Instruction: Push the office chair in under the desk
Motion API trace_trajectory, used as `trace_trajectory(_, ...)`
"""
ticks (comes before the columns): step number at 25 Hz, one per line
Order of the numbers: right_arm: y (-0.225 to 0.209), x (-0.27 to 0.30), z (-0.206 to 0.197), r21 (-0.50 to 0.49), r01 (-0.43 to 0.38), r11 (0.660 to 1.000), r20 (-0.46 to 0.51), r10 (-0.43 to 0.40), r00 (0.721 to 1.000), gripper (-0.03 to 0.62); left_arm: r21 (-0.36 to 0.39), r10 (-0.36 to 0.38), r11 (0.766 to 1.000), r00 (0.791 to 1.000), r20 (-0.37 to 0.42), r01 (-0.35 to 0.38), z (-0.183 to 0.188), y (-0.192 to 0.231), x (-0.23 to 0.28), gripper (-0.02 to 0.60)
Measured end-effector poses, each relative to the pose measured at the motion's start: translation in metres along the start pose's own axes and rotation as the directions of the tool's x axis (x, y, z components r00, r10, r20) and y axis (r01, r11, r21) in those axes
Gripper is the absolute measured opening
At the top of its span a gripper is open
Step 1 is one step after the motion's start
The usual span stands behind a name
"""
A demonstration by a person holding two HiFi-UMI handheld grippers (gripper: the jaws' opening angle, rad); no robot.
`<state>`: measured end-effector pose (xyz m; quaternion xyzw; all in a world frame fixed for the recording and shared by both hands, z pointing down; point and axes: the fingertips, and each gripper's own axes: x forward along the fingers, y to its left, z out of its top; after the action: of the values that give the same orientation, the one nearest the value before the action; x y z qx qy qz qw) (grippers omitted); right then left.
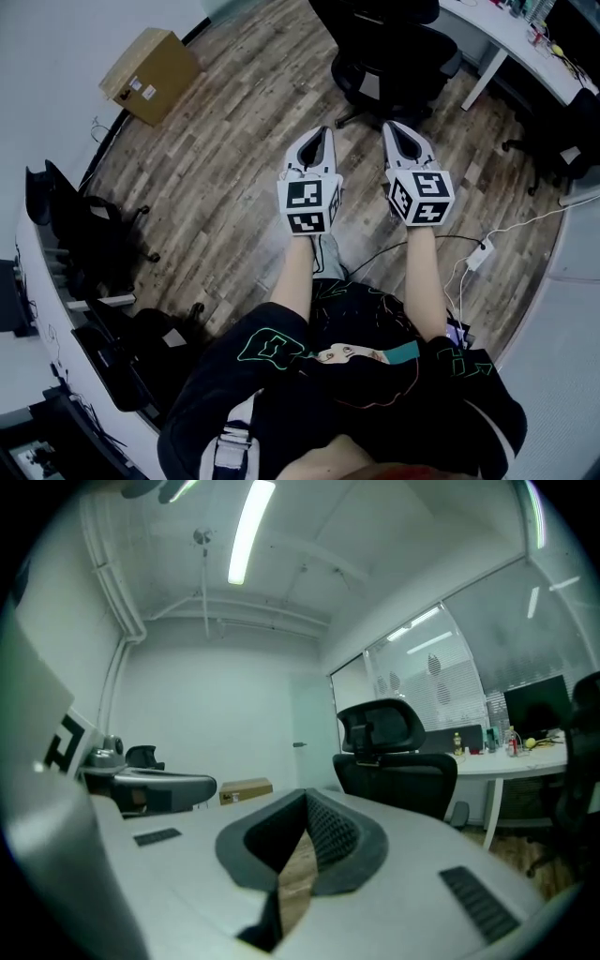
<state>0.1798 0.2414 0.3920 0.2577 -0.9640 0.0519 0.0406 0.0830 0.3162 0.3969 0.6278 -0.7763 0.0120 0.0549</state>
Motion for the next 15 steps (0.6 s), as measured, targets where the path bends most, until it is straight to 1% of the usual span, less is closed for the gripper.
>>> trace_trajectory(5,-0.015,0.058,-0.022,0.041,0.031,0.999,-0.056,-0.029,0.998,0.005,-0.054,-0.038,0.998,0.998,-0.041,0.036,-0.02,0.032,0.054,0.008)
trace_trajectory(8,-0.021,0.096,-0.027,0.054,0.053,0.997,-0.083,-0.048,0.995,0.005,-0.083,-0.059,0.995,0.996,-0.066,0.053,-0.029,0.059,0.086,0.008)
trace_trajectory(11,-0.03,0.13,-0.026,0.064,0.086,0.994,-0.1,-0.079,0.992,0.005,-0.108,-0.081,0.991,0.994,-0.075,0.073,-0.028,0.084,0.116,0.008)
trace_trajectory(15,-0.039,0.167,-0.016,0.056,0.123,0.991,-0.105,-0.116,0.988,0.005,-0.138,-0.115,0.985,0.992,-0.059,0.106,-0.018,0.113,0.153,0.008)
